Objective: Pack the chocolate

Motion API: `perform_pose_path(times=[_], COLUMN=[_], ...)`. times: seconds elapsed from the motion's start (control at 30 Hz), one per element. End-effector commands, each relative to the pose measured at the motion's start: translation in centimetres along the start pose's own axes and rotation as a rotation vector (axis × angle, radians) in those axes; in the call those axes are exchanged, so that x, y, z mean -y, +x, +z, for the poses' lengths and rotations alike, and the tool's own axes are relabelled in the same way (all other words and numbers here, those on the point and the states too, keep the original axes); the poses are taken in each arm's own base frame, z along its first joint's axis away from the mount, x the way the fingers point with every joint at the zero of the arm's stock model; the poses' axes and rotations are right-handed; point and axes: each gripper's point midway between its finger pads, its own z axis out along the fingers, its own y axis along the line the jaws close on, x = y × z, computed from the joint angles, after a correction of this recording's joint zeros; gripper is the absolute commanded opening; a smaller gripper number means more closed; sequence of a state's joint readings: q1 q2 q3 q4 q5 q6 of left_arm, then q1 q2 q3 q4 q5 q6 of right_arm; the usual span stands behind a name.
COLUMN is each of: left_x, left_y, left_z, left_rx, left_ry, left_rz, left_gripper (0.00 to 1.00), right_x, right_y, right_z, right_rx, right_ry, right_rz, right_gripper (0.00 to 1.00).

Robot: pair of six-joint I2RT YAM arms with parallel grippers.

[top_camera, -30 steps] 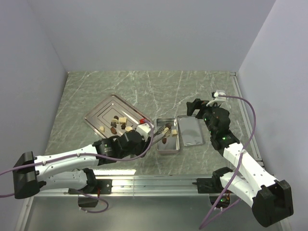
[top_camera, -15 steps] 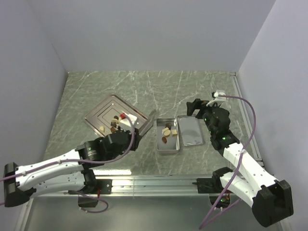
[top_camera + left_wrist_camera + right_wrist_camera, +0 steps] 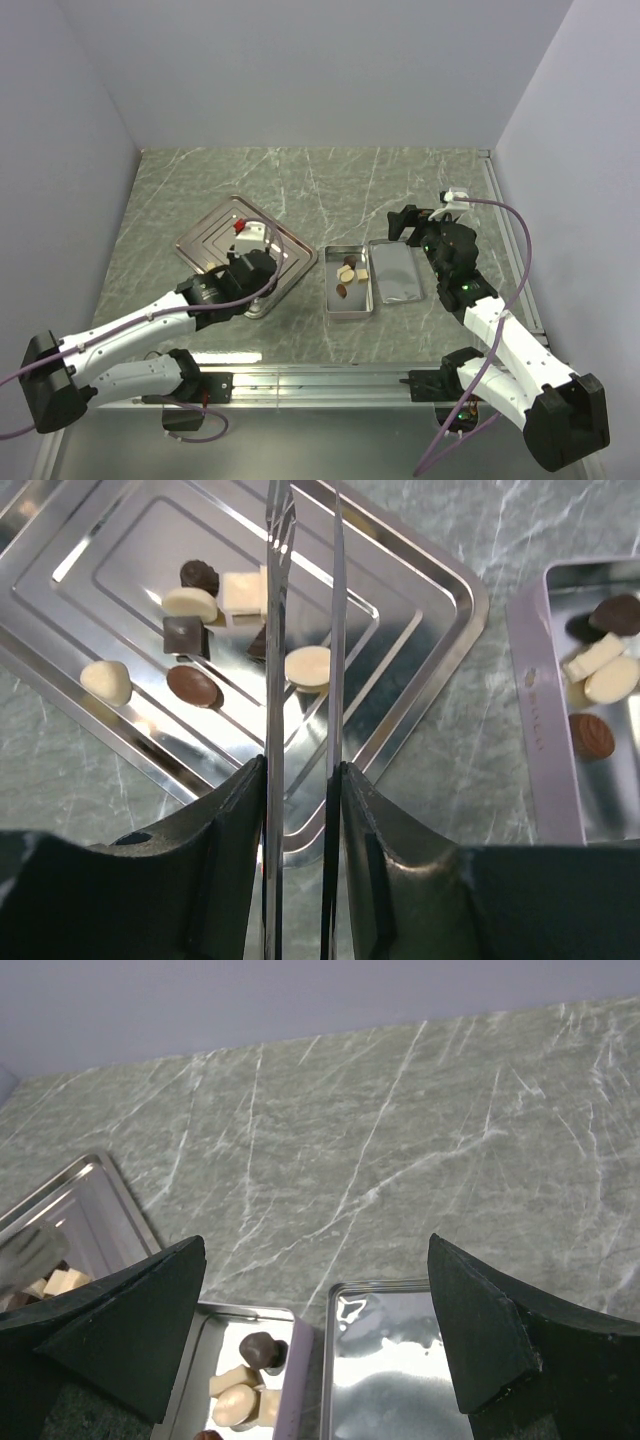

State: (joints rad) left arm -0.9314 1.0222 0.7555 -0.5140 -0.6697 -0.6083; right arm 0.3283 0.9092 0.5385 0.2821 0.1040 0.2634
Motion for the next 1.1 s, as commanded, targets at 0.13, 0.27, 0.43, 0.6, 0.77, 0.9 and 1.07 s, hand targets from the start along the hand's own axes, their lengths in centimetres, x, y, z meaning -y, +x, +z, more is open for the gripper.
perform_pose_path(times=[0.13,0.27,0.43,0.6,0.77,0.9,1.07], left_x=[-0.7,-0.7,-1.0,-1.0,-0.5,-0.2,0.1], left_y=[-1.3,-0.8,-0.3,-0.2,0.2,0.8,1.1], left_z=[-0.2,0.6,1.3,1.6,2.0,2.5,2.7], left_rx=[0.037,0.004,-0.018,-0.022,-0.04,-0.066,-0.081], left_ry=[-0.034,-0.066,-0.104,-0.115,-0.095,-0.09,-0.084], left_rz=[-0.082,-0.062,-0.05,-0.04,-0.024,-0.003,0.01], left_gripper=[0.43,0.45,0.45,0.45,0.46,0.44,0.42], right_x=[-0.7,-0.6,-0.7,-0.7,-0.7,-0.6,-0.6], right_y=[-2.5,-2.6,-2.6,-2.6,-2.6,-2.6,-2.5], right_z=[0.4,0.3,0.3,0.4,0.4,0.4,0.4], right_rx=[0.05,0.054,0.053,0.051,0.052,0.052,0.051], right_ry=[-0.012,-0.011,-0.012,-0.013,-0.012,-0.011,-0.009], right_rz=[-0.008,-0.006,-0.006,-0.006,-0.006,-0.006,-0.006], right_gripper=[0.98,0.98,0.98,0.98,0.98,0.98,0.98])
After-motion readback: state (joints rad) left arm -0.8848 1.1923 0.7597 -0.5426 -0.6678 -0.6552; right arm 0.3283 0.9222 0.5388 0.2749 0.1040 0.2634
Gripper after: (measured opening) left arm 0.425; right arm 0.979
